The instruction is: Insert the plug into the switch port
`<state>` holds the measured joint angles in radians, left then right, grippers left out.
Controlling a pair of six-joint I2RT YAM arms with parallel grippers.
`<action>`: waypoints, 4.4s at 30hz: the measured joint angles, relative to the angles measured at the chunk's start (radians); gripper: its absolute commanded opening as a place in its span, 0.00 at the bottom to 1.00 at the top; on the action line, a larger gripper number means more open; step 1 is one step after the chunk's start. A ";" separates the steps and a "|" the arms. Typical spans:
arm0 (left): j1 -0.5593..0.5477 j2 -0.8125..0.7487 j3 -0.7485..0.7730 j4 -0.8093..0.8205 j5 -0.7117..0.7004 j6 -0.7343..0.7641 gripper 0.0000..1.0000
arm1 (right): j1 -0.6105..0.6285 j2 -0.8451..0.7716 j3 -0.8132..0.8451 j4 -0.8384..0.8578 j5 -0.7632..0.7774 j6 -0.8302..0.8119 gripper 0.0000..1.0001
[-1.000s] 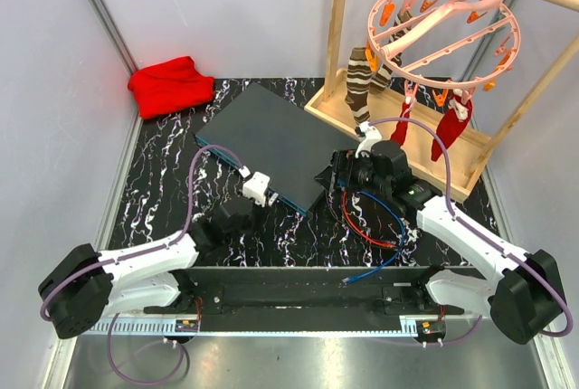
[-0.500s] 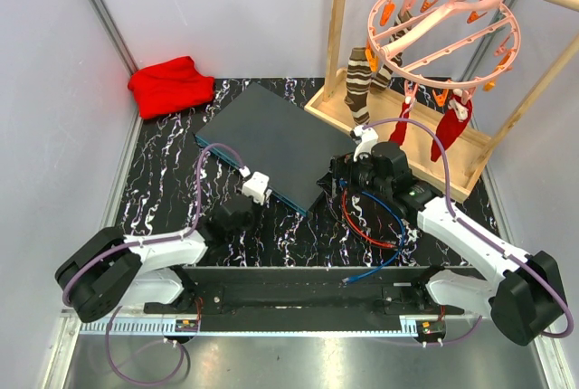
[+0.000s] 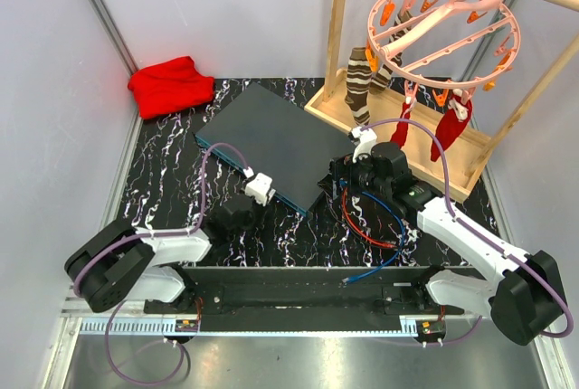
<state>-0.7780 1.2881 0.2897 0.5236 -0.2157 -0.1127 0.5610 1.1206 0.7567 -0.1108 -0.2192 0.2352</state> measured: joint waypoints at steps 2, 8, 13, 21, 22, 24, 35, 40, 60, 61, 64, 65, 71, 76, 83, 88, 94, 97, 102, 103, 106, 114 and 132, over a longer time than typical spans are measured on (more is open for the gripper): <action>0.001 0.017 -0.004 0.015 0.003 -0.005 0.00 | 0.000 0.001 0.000 0.000 0.000 -0.002 0.94; 0.002 0.015 -0.037 0.058 0.006 -0.028 0.00 | 0.000 0.001 0.000 0.000 0.003 -0.003 0.94; 0.002 -0.056 -0.076 0.038 0.006 -0.030 0.00 | 0.000 0.001 -0.005 0.000 0.020 -0.003 0.94; 0.003 -0.021 -0.067 0.047 0.014 -0.018 0.00 | 0.000 0.003 -0.006 0.000 0.025 -0.003 0.94; 0.003 -0.005 -0.063 0.047 0.016 -0.018 0.00 | 0.000 0.003 -0.006 0.000 0.025 -0.003 0.93; 0.003 0.018 -0.060 0.048 0.021 -0.018 0.00 | 0.000 0.004 -0.006 0.000 0.026 -0.003 0.93; 0.003 0.030 -0.024 0.056 0.051 -0.010 0.00 | 0.000 0.004 -0.015 0.000 0.027 -0.003 0.93; 0.004 0.055 -0.014 0.055 0.059 -0.004 0.00 | 0.000 0.004 -0.015 0.000 0.028 -0.003 0.93; 0.009 0.071 0.003 0.039 0.047 0.000 0.00 | 0.000 0.004 -0.015 0.000 0.034 -0.005 0.93; 0.010 0.068 0.003 0.038 0.047 0.000 0.00 | 0.000 0.004 -0.015 0.001 0.035 -0.005 0.94; 0.011 0.057 0.003 0.031 0.047 0.000 0.00 | 0.000 0.004 -0.015 0.001 0.038 -0.004 0.93; 0.011 0.056 0.003 0.031 0.047 0.000 0.00 | 0.000 0.004 -0.016 0.001 0.039 -0.004 0.93; 0.011 0.056 0.003 0.030 0.047 0.000 0.00 | 0.000 0.004 -0.018 0.000 0.042 -0.004 0.94; 0.011 0.056 0.005 0.027 0.047 0.000 0.00 | -0.001 0.004 -0.018 0.001 0.043 -0.004 0.93; 0.014 0.058 0.008 0.023 0.047 -0.001 0.00 | -0.001 0.004 -0.019 0.001 0.043 -0.004 0.93; 0.017 0.058 0.008 0.022 0.048 -0.001 0.00 | -0.001 0.004 -0.021 0.001 0.043 -0.004 0.93; 0.018 0.058 0.008 0.022 0.049 -0.001 0.00 | -0.001 0.004 -0.021 0.001 0.043 -0.004 0.93; 0.018 0.058 0.008 0.022 0.051 -0.005 0.00 | -0.001 0.004 -0.021 0.001 0.042 -0.004 0.93; 0.020 0.058 0.007 0.022 0.053 -0.013 0.00 | -0.001 0.004 -0.021 0.001 0.042 -0.004 0.93; 0.020 0.058 0.007 0.022 0.053 -0.016 0.00 | -0.001 0.004 -0.021 0.001 0.042 -0.004 0.93; 0.020 0.058 0.007 0.022 0.053 -0.020 0.00 | -0.001 0.004 -0.021 0.001 0.042 -0.004 0.93; 0.020 0.045 0.002 0.022 0.050 -0.031 0.00 | -0.001 0.004 -0.021 0.001 0.042 -0.004 0.93; 0.034 0.027 -0.004 0.015 0.045 -0.038 0.00 | -0.001 0.004 -0.021 0.001 0.042 -0.003 0.93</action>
<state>-0.7437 1.3151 0.2855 0.5388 -0.1707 -0.1505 0.5598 1.1248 0.7353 -0.1097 -0.1772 0.2317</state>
